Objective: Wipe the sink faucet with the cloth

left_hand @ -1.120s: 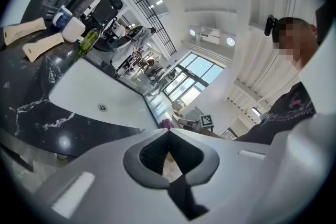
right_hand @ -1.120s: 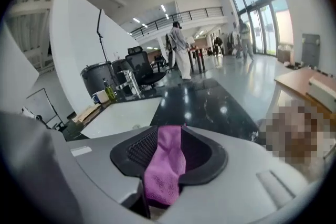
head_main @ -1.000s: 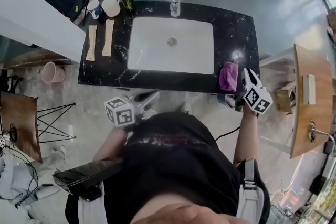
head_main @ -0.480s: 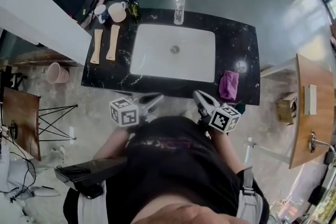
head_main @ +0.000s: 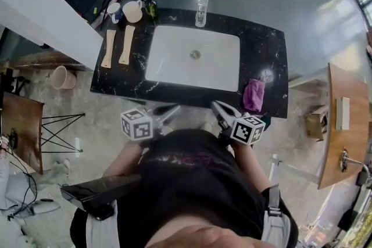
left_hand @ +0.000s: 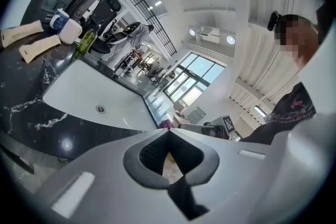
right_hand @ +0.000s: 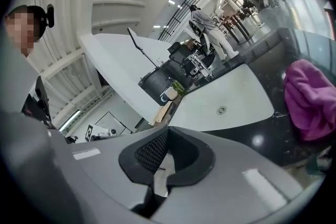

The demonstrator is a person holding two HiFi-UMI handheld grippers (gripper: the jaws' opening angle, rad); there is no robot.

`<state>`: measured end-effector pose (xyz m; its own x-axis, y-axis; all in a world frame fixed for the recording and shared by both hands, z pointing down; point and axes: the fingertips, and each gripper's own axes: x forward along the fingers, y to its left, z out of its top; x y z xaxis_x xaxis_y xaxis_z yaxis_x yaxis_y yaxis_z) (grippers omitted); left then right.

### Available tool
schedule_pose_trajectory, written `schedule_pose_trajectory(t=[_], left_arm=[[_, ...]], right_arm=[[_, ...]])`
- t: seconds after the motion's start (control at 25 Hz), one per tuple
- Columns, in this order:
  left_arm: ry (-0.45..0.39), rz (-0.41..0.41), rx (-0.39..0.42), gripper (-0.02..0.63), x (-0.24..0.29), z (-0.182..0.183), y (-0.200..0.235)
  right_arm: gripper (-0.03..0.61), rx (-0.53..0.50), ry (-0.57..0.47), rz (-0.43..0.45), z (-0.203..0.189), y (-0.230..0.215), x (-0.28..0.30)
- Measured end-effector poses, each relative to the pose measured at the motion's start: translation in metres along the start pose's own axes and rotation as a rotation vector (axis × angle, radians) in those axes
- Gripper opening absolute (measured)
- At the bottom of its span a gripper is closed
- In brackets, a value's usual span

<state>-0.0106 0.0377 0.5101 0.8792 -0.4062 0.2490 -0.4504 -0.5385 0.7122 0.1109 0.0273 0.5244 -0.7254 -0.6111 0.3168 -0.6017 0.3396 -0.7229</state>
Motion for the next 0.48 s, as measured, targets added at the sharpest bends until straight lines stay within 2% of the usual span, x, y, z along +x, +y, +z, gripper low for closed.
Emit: schedule_pose_trajectory(t=[0.48], left_arm=[[-0.003, 0.015, 0.009, 0.000, -0.0040, 0.0018, 0.0013]], right_arm=[[0.011, -0.022, 0.020, 0.018, -0.0007, 0.0043, 0.0076]])
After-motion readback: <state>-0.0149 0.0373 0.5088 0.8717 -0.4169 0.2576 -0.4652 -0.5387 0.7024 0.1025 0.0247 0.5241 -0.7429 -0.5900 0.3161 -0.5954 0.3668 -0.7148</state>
